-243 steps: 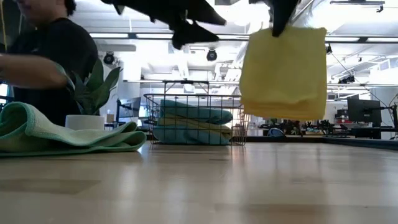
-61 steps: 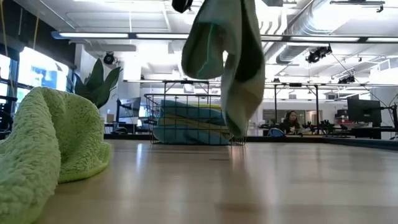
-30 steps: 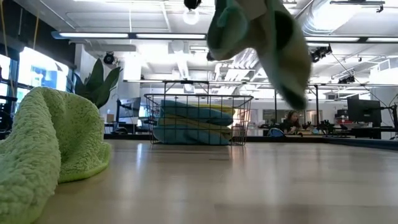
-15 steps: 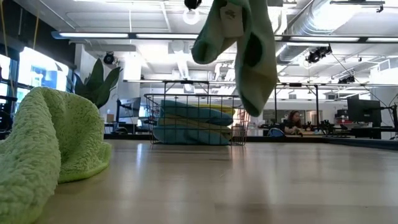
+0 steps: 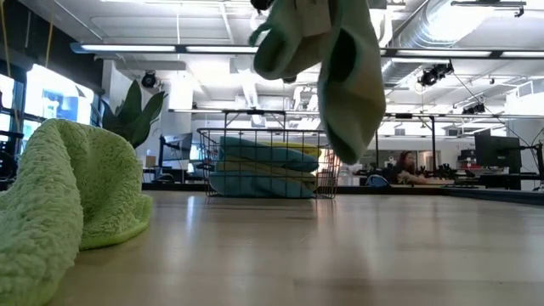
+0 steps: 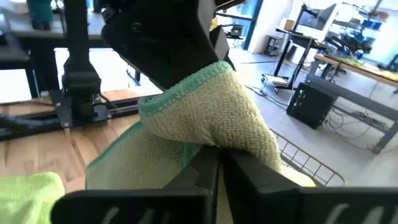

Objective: Fold microfiber towels
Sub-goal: Fold the light blue microfiber cloth

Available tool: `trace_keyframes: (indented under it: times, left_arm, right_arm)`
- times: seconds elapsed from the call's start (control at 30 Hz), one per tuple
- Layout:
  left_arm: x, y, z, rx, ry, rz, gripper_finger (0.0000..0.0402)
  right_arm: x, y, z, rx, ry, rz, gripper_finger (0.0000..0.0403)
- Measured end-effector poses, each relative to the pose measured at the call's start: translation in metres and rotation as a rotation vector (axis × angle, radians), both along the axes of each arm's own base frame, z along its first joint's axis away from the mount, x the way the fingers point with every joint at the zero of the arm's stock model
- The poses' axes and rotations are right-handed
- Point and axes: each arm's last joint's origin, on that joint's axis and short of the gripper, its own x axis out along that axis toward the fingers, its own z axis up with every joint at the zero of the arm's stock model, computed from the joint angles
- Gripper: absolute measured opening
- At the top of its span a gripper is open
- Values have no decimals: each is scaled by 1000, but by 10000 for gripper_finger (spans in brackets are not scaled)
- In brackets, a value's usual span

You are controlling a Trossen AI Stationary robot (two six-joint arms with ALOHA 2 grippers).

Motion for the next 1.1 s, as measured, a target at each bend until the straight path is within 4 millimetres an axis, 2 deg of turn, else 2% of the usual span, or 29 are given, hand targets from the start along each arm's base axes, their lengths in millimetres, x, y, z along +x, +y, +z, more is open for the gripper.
trace_keyframes:
  times: [0.2, 0.3, 0.5, 0.6, 0.77, 0.97, 1.1]
  left_arm:
    - [-3, 8, -5, 46, 74, 37, 0]
    - [-2, 14, -18, 48, 148, 48, 0]
    - [-5, 11, -16, 52, 162, 24, 0]
    - [-4, 11, -16, 33, 160, 67, 0]
    - [-5, 15, -15, 16, 151, 135, 0]
    - [-5, 20, -14, -18, 139, 168, 0]
    - [-5, 26, -13, -38, 120, 181, 0]
  right_arm:
    - [-11, 7, 9, 85, -15, 138, 27]
    - [-29, 11, 24, 155, -78, 182, 28]
    - [-62, 7, 50, 241, -159, 241, 28]
    - [-70, 4, 54, 252, -146, 272, 29]
    - [-64, -1, 51, 303, -137, 294, 67]
    - [-44, -7, 39, 325, -76, 318, 164]
    - [-26, -10, 24, 299, -27, 275, 224]
